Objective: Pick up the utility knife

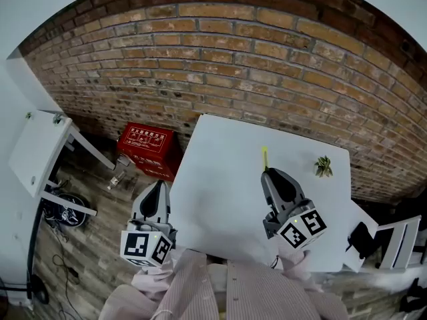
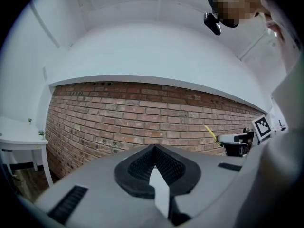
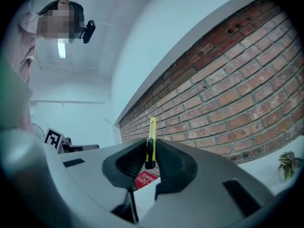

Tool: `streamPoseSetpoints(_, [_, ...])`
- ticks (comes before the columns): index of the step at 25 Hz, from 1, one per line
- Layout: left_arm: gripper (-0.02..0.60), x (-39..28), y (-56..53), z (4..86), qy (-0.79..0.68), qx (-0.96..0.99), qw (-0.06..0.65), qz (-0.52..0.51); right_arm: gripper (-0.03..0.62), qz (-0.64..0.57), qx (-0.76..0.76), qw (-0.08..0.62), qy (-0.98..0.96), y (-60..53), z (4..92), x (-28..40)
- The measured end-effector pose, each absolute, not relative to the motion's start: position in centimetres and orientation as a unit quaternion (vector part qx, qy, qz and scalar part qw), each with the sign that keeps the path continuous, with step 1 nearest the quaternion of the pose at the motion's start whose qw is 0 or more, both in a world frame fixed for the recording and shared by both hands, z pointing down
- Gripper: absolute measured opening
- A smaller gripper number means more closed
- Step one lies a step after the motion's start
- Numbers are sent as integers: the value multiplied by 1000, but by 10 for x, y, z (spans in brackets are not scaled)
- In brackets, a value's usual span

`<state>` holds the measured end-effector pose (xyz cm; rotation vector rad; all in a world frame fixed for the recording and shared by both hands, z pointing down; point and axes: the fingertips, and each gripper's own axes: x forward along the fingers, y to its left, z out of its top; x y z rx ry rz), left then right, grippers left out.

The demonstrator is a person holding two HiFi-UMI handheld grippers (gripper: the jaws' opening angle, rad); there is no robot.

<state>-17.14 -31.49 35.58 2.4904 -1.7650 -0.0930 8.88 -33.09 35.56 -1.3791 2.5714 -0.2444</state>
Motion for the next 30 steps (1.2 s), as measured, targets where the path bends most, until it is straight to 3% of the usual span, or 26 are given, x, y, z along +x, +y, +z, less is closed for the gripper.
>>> streamPoseSetpoints(30, [-8,-173,-308,370,-589,807,40,4,61,-72,-474,110,871,-326,349,98])
